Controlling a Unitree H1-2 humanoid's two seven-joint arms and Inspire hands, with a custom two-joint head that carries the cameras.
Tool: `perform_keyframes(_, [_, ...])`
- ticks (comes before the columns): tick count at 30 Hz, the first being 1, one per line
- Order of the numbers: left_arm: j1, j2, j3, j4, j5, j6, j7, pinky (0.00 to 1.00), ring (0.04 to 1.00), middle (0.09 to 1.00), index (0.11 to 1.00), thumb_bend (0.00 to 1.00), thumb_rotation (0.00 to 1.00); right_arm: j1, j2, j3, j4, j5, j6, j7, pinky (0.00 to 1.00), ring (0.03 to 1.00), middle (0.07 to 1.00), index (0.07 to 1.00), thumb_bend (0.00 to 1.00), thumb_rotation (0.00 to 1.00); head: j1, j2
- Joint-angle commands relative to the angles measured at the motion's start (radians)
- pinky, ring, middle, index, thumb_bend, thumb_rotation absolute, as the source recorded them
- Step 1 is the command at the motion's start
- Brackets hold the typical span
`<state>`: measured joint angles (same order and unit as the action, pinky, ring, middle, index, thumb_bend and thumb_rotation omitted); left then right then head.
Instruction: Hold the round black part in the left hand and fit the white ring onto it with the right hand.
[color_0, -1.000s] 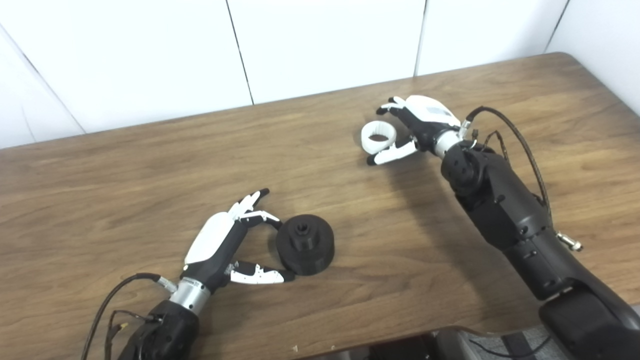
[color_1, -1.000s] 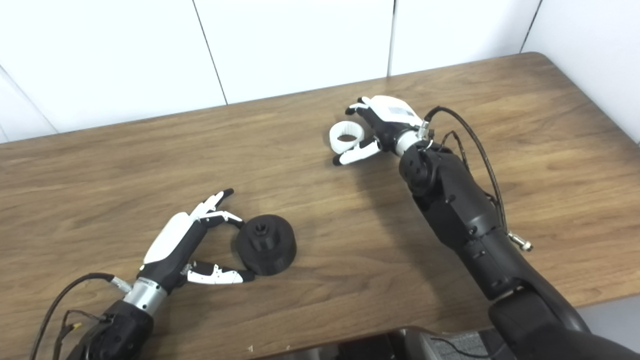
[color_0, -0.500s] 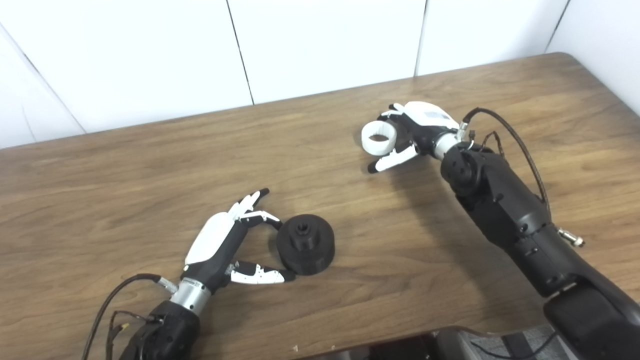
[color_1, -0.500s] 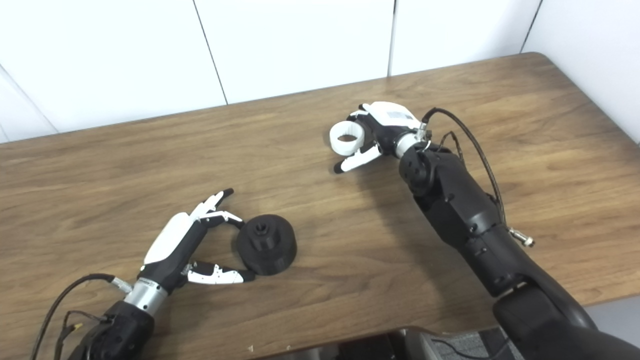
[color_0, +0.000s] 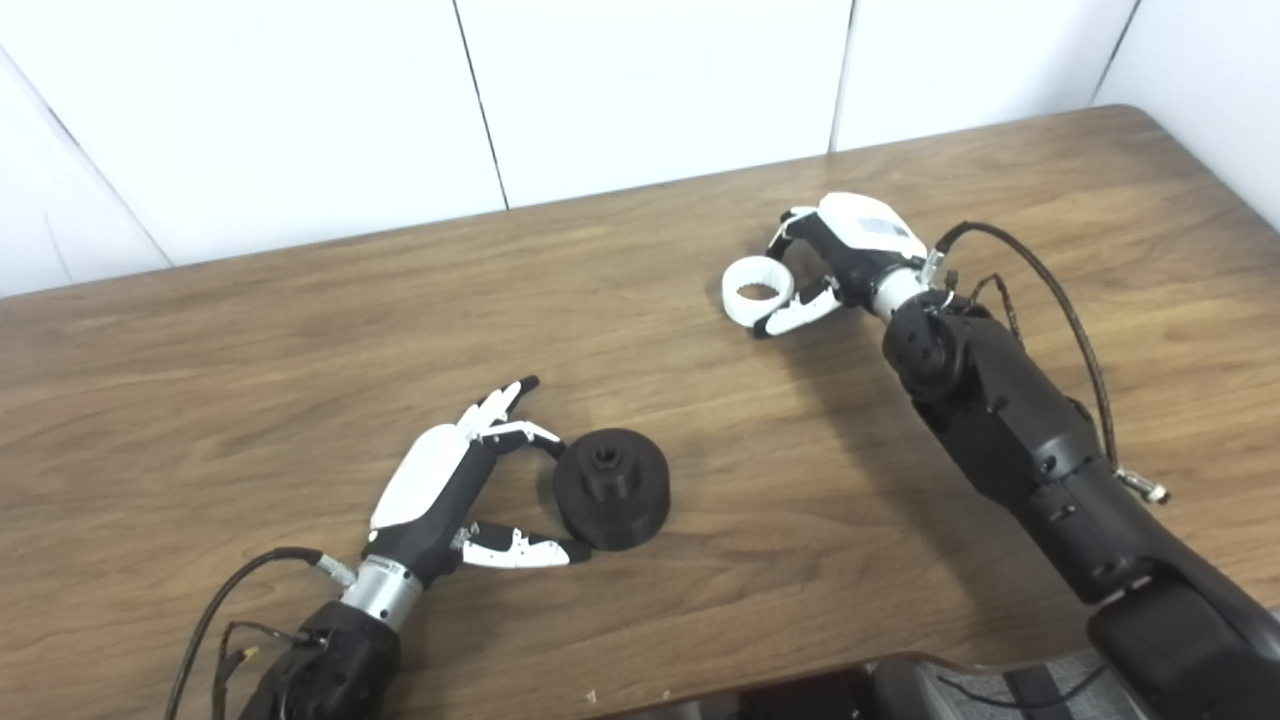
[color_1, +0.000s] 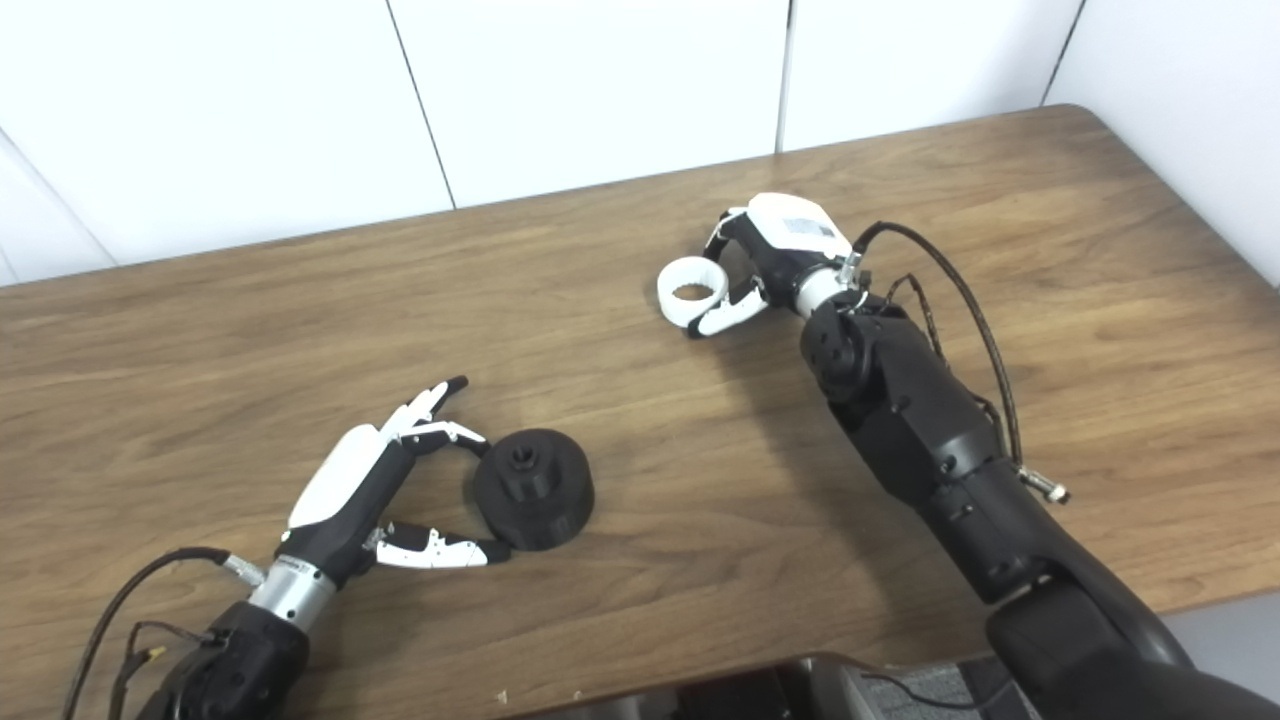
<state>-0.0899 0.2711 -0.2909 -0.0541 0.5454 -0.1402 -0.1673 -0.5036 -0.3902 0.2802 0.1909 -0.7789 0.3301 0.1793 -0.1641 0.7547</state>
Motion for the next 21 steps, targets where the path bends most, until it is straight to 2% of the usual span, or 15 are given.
perform_keyframes(1, [-0.014,0.002,0.005,-0.026,0.007,-0.005,0.008,1.0,1.0,1.0,0.602,0.95,0.3,-0.027,-0.011,-0.016,-0.021,0.005,-0.036,-0.044,0.86,0.897,0.877,0.585,0.74,0.28,0.0,0.002])
perform_keyframes(2, [-0.014,0.001,0.006,-0.027,0.006,-0.003,0.008,1.0,1.0,1.0,0.601,0.95,0.3,-0.026,-0.011,-0.016,-0.02,0.008,-0.04,-0.051,0.86,0.895,0.874,0.54,0.63,0.22,0.003,0.004])
perform_keyframes(3, [-0.014,0.0,0.006,-0.026,0.006,-0.003,0.008,1.0,1.0,1.0,0.601,0.95,0.3,-0.025,-0.011,-0.017,-0.019,0.013,-0.045,-0.057,0.86,0.893,0.871,0.511,0.57,0.18,0.005,0.004])
perform_keyframes(4, [-0.014,-0.001,0.006,-0.024,0.005,-0.005,0.011,1.0,1.0,1.0,0.601,0.95,0.31,-0.023,-0.009,-0.019,-0.018,0.018,-0.05,-0.066,0.86,0.892,0.869,0.502,0.54,0.17,0.005,0.005])
perform_keyframes(21, [-0.021,-0.009,0.006,-0.016,0.011,-0.003,0.014,1.0,1.0,1.0,0.602,0.95,0.3,0.003,-0.002,-0.044,-0.045,0.053,-0.102,-0.15,0.89,0.886,0.857,0.49,0.52,0.15,0.019,0.012])
